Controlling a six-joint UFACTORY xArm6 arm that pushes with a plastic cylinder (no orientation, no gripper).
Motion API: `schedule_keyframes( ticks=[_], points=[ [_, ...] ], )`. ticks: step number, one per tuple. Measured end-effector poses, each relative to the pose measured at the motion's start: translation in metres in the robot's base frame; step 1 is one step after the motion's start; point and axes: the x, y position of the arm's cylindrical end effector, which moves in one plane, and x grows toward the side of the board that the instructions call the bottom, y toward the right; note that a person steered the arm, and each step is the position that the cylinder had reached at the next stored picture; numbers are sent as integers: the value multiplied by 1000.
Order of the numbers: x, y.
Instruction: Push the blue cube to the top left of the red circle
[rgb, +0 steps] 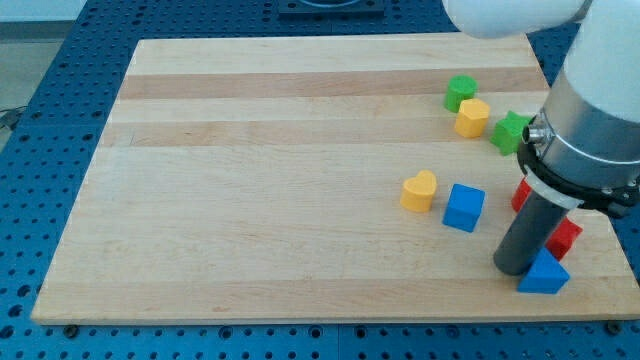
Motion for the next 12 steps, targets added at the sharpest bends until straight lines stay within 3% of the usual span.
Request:
schedule_keyframes(
  ticks=[2,4,5,7,9,12],
  points=[
    [2,-16],
    [-7,-76],
    [-38,-76],
    [-25,-65],
    [-78,-35],
    [-83,-13]
  ],
)
